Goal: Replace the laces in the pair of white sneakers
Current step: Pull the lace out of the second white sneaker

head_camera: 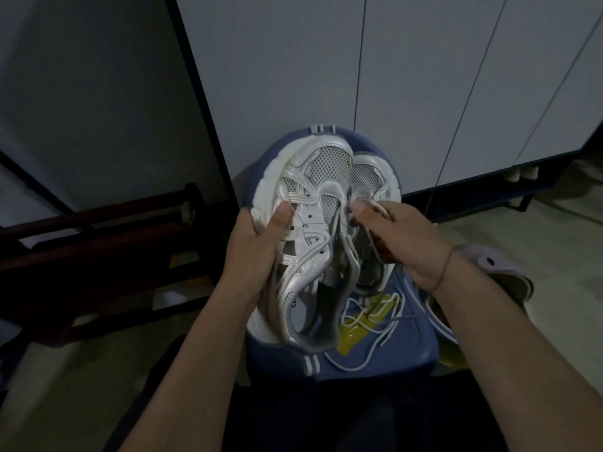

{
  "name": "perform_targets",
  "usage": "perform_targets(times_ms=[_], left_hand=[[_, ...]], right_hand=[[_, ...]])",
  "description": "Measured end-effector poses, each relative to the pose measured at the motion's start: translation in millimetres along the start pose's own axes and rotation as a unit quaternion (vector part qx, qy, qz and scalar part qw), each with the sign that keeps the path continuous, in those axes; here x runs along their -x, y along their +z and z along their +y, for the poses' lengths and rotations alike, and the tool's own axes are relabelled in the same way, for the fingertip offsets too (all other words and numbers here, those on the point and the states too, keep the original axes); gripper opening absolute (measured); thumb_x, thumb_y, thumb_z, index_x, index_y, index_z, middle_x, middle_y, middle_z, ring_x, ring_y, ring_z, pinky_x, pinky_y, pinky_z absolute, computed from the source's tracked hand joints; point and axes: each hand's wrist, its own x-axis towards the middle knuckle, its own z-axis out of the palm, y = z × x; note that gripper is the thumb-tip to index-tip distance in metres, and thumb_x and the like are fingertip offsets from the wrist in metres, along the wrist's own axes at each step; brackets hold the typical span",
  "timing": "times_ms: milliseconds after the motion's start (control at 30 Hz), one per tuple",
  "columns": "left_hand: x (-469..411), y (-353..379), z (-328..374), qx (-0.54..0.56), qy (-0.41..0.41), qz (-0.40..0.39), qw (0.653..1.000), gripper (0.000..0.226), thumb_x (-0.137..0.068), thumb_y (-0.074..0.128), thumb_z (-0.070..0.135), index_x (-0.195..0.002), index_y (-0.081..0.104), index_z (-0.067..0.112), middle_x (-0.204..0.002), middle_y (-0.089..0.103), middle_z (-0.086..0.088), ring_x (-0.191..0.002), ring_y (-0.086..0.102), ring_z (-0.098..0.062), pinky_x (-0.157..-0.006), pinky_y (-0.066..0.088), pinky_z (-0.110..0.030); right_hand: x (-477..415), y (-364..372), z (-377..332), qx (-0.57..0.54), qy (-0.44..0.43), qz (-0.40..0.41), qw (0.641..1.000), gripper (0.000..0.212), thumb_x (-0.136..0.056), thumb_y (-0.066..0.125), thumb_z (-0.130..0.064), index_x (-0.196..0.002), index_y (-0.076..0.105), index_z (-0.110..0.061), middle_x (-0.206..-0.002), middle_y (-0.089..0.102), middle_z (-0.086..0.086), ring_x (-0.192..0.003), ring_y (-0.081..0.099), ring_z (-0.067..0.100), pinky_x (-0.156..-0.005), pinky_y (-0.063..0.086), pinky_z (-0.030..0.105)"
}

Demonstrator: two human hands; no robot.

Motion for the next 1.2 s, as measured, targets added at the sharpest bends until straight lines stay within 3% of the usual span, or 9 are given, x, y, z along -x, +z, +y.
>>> perform_targets(times_ms=[67, 133, 300, 433, 500, 600, 700, 967, 1200], left_hand=[[1, -1, 0, 0.006, -0.001, -0.003, 1.0, 0.041, -0.085, 0.066, 0.046, -0.112, 0.059, 0.016, -0.108, 0.071, 0.0, -0.097, 0.07, -0.015, -0.077, 0.058, -0.028], [2, -1, 1, 0.023, -0.006, -0.01, 1.0, 0.04, -0.087, 0.065, 0.044, -0.114, 0.059, 0.017, -0.106, 0.072, 0.0, -0.093, 0.071, -0.013, -0.069, 0.058, -0.022], [2, 1, 1, 0.046, -0.007, -0.015, 0.999, 0.037, -0.088, 0.065, 0.042, -0.114, 0.059, 0.015, -0.105, 0.073, -0.001, -0.09, 0.072, -0.012, -0.068, 0.058, -0.021], [2, 7, -2, 0.043, -0.008, -0.025, 0.999, 0.035, -0.09, 0.064, 0.039, -0.113, 0.059, 0.014, -0.108, 0.072, -0.002, -0.096, 0.071, -0.015, -0.078, 0.059, -0.027], [3, 9, -3, 0.04, -0.01, -0.03, 0.999, 0.03, -0.09, 0.064, 0.039, -0.109, 0.059, 0.017, -0.107, 0.071, 0.0, -0.095, 0.071, -0.012, -0.073, 0.058, -0.022], [3, 9, -5, 0.016, -0.003, -0.036, 0.999, 0.026, -0.089, 0.065, 0.04, -0.104, 0.058, 0.02, -0.104, 0.07, 0.003, -0.091, 0.069, -0.007, -0.067, 0.054, -0.015], [2, 10, -7, -0.015, 0.002, -0.038, 0.999, 0.028, -0.088, 0.065, 0.043, -0.104, 0.058, 0.021, -0.104, 0.07, 0.004, -0.092, 0.069, -0.008, -0.069, 0.054, -0.017], [-13, -9, -7, 0.051, -0.015, 0.018, 0.998, 0.048, -0.089, 0.061, 0.05, -0.121, 0.059, 0.016, -0.111, 0.072, -0.003, -0.099, 0.07, -0.019, -0.084, 0.058, -0.034], [-38, -13, -36, 0.036, -0.097, 0.009, 0.995, 0.05, -0.088, 0.066, 0.046, -0.126, 0.057, 0.016, -0.113, 0.07, -0.004, -0.097, 0.069, -0.016, -0.071, 0.055, -0.024]], right_hand=[[0, 0, -1, -0.055, -0.009, -0.002, 0.998, 0.022, -0.092, 0.057, -0.03, -0.075, 0.06, -0.017, -0.054, 0.039, -0.002, -0.043, 0.033, 0.005, -0.042, 0.031, 0.017], [-5, -5, -1, -0.211, -0.007, 0.024, 0.977, 0.024, -0.096, 0.05, -0.023, -0.074, 0.054, -0.015, -0.057, 0.038, 0.0, -0.043, 0.032, 0.005, -0.038, 0.028, 0.016], [-15, -22, -4, -0.514, 0.033, 0.05, 0.855, 0.053, -0.101, 0.034, -0.029, -0.054, 0.05, -0.013, -0.062, 0.054, 0.003, -0.059, 0.056, 0.014, -0.059, 0.054, 0.026], [-13, -23, 0, -0.619, 0.07, 0.011, 0.782, 0.061, -0.102, 0.033, -0.027, -0.047, 0.051, -0.01, -0.072, 0.067, 0.01, -0.066, 0.069, 0.021, -0.069, 0.059, 0.042], [-12, -19, 0, -0.646, 0.075, 0.001, 0.76, 0.054, -0.102, 0.033, -0.024, -0.052, 0.048, -0.009, -0.061, 0.059, 0.007, -0.051, 0.061, 0.017, -0.062, 0.06, 0.038], [-14, -13, 0, -0.622, 0.09, -0.006, 0.778, 0.052, -0.102, 0.027, -0.028, -0.055, 0.041, -0.014, -0.045, 0.033, -0.003, -0.034, 0.03, 0.008, -0.038, 0.036, 0.014], [-18, -17, 3, -0.573, 0.103, 0.003, 0.813, 0.058, -0.103, 0.023, -0.033, -0.048, 0.033, -0.017, -0.04, 0.025, -0.006, -0.031, 0.022, 0.005, -0.032, 0.017, 0.017], [-21, -47, 11, -0.556, 0.112, 0.06, 0.821, 0.045, -0.101, 0.027, -0.039, -0.06, 0.023, -0.02, -0.035, 0.023, -0.007, -0.027, 0.019, 0.006, -0.03, 0.016, 0.016], [-19, -41, 14, -0.524, 0.126, 0.051, 0.841, 0.043, -0.1, 0.032, -0.042, -0.063, 0.035, -0.019, -0.035, 0.024, -0.007, -0.028, 0.018, 0.005, -0.031, 0.015, 0.015]])
